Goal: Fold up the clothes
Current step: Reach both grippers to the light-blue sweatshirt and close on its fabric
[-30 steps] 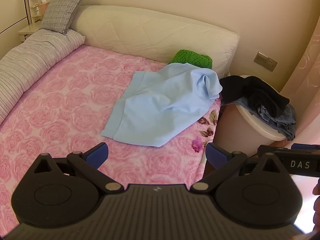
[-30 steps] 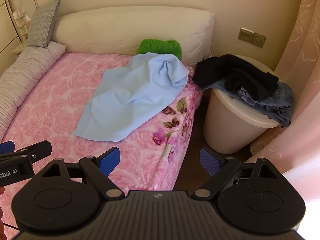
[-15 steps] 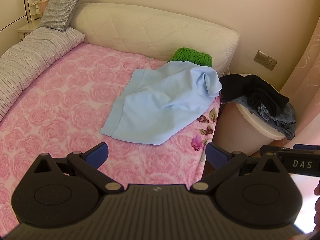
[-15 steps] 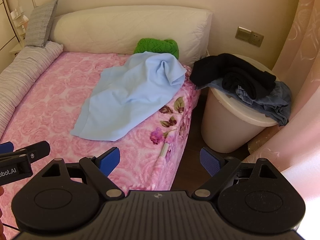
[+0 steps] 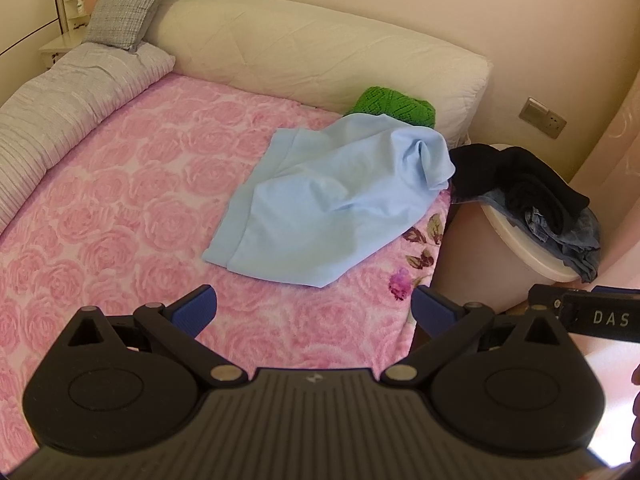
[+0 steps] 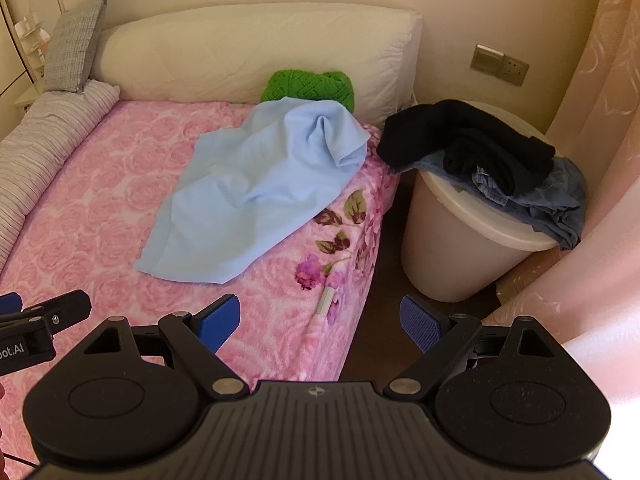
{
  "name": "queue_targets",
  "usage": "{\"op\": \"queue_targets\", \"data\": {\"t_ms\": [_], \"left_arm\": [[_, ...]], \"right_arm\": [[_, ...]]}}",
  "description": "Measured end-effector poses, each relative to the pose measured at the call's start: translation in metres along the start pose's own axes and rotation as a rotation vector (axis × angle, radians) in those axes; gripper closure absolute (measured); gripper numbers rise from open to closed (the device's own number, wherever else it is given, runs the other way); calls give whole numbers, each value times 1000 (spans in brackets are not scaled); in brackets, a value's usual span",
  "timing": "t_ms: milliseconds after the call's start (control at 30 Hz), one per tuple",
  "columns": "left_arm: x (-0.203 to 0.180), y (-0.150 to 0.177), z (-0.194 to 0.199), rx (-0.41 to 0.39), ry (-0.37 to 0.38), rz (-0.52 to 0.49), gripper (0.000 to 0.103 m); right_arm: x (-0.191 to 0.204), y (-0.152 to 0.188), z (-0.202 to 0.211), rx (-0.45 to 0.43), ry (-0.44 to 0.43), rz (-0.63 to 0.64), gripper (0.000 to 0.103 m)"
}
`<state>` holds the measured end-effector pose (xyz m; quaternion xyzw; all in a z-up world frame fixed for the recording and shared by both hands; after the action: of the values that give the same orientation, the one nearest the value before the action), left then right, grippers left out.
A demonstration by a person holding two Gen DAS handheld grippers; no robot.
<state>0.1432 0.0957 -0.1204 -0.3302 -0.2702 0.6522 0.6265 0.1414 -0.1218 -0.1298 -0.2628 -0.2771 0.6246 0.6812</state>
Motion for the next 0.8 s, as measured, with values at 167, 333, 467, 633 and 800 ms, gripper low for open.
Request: {"op": "queue_targets", "data": {"t_ms": [167,333,467,633,800], "left_arm": [[5,-3,-16,16,-32,25,1],[7,-7,-39,43,-49,66,1],[3,-6,-67,85,-52,97,1],[-9,4,-111,150,-60,91,1],[-21,20,-158,205,-59,84,1]], "right_arm": [[0,-11,-22,15,-15,17,13],[-2,-20,-53,45,-31,34,13],[-10,-25,-78,77,-37,46,13],[-30,-27,-117,132,-22,48,13],[-50,-20,-160,207,-16,42,13]]}}
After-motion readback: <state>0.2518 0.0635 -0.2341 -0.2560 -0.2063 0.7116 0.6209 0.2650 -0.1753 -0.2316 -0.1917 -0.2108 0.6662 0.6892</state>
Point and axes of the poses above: each gripper's, at about its wrist camera, not at the fingertips, and z roughly against the way its jaws point, x to its left, y to its underside, the point moved 10 cm from there along -z, roughly the way its jaws point, and after that the axes turned 14 degrees about -x, right-handed, at the moved point
